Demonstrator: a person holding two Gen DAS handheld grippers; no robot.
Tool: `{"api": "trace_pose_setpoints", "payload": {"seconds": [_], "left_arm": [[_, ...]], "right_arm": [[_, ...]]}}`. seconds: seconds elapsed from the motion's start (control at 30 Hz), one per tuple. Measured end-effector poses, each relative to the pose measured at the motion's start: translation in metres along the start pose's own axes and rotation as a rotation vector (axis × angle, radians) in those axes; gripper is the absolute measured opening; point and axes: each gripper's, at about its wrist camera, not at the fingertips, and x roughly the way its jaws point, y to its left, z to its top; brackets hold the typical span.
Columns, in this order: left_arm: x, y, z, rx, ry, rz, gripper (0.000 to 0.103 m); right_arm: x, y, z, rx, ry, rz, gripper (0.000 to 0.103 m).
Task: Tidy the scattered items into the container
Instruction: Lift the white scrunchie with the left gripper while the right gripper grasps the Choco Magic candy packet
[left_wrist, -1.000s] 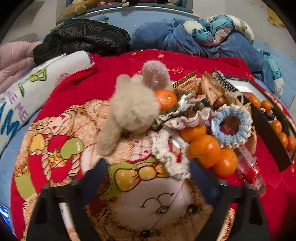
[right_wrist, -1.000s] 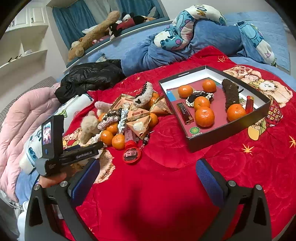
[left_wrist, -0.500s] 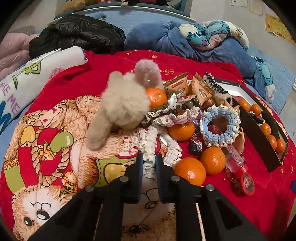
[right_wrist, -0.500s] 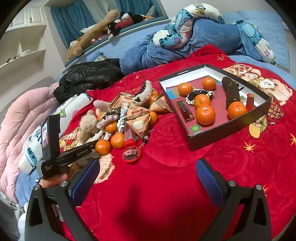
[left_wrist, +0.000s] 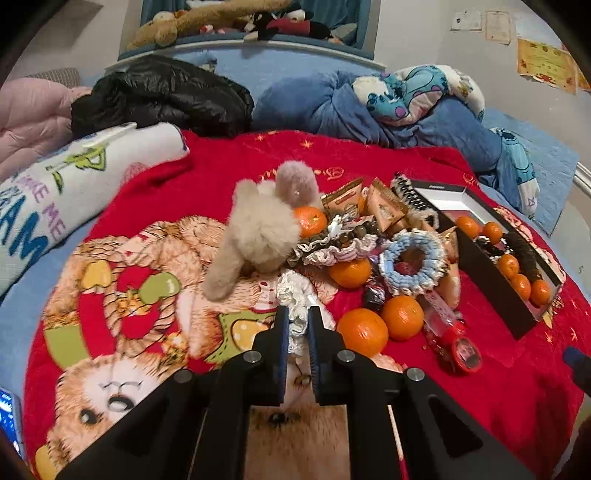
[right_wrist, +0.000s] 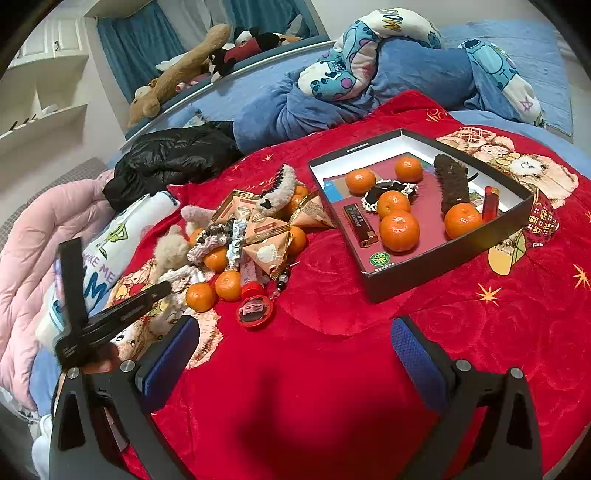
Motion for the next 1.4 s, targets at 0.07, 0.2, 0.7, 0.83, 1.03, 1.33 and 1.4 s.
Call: {"api": "trace_pose_setpoints", "payload": {"seconds": [0.07,0.2,0.7,0.83,1.03,1.33,1.4], "left_arm": [[-0.017,0.000,-0.006,0.002,-0.034,0.047,0.011],[-0.046,0.002,-0.014,0.027,-0.084,0.046,0.011],[-0.071,0.015,-0.015,0.026,-0.119,-0.085,0.011],[-0.070,0.014,-0.010,0.002,-0.133,-0.105,0.011],[-0.054,0.003,-0.007,0.013,-0.111,-0.079,0.011],[-0.032,-0.016,-0.004,0.017,-0.079,-0.080,0.011],[-0.027,-0.020,-0.003,0.002,-0.065,-0.086,0.011]], "right_arm": [[0.001,0.001,0.000,-0.001,0.001,-0.001,0.103],[0.004,0.004,-0.001,-0.010,0.005,-0.002,0.103],[0.037,0.022,0.040,-0.040,-0.021,0.068,0.103],[0.059,0.037,0.070,-0.069,-0.019,0.100,0.103],[0.096,0.035,0.075,-0.110,0.014,0.084,0.102],[0.128,0.027,0.058,-0.181,0.127,0.058,0.083],[0.129,0.028,0.057,-0.223,0.112,0.051,0.082]]}}
